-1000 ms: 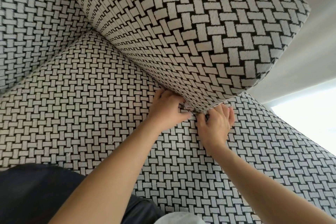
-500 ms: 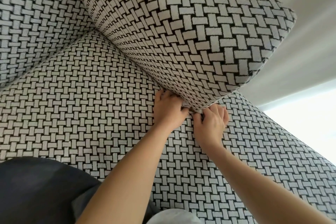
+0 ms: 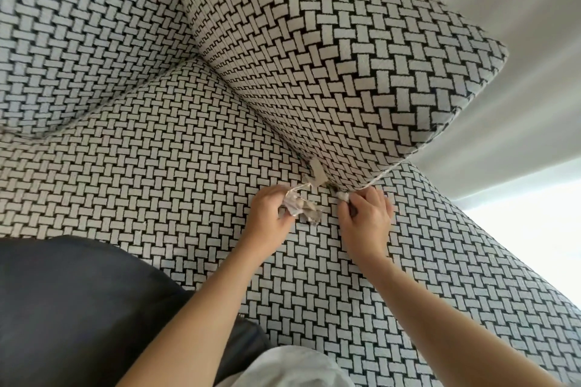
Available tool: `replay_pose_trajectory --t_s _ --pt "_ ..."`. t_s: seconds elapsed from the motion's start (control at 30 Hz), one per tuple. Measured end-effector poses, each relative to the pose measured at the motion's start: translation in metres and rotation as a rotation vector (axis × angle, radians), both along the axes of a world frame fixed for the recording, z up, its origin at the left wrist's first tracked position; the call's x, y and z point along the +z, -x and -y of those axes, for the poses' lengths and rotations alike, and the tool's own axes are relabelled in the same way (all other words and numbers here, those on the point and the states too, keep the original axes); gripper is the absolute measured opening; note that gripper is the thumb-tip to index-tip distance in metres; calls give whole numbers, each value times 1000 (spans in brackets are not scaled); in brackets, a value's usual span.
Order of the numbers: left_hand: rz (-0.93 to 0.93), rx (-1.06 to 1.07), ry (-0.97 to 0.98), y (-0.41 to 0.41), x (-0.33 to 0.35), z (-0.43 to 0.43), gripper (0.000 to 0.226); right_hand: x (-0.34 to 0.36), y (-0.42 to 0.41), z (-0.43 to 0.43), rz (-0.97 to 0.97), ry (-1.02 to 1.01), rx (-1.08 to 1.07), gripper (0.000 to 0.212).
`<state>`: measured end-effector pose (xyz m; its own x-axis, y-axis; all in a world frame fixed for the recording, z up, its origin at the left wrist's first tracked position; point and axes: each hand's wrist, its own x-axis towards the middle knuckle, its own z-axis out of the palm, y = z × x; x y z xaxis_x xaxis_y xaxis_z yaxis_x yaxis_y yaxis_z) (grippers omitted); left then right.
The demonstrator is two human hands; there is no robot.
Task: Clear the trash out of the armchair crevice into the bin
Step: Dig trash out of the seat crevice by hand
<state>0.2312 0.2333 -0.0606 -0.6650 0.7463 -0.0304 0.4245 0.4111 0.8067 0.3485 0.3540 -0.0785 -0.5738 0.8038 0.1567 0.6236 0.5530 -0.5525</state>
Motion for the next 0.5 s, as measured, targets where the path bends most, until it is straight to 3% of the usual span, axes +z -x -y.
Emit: replay_pose_trajectory --t_s 0.27,0.37,0.43,0.5 --pt "250 85 155 9 23 28 15 -1 13 46 -67 53 349 30" --pt "250 146 221 16 36 29 16 17 31 60 -184 268 381 23" --pt "407 194 210 16 43 29 14 31 42 67 -224 462 419 17" --pt "706 302 122 12 46 34 21 39 48 75 -224 516 436 20"
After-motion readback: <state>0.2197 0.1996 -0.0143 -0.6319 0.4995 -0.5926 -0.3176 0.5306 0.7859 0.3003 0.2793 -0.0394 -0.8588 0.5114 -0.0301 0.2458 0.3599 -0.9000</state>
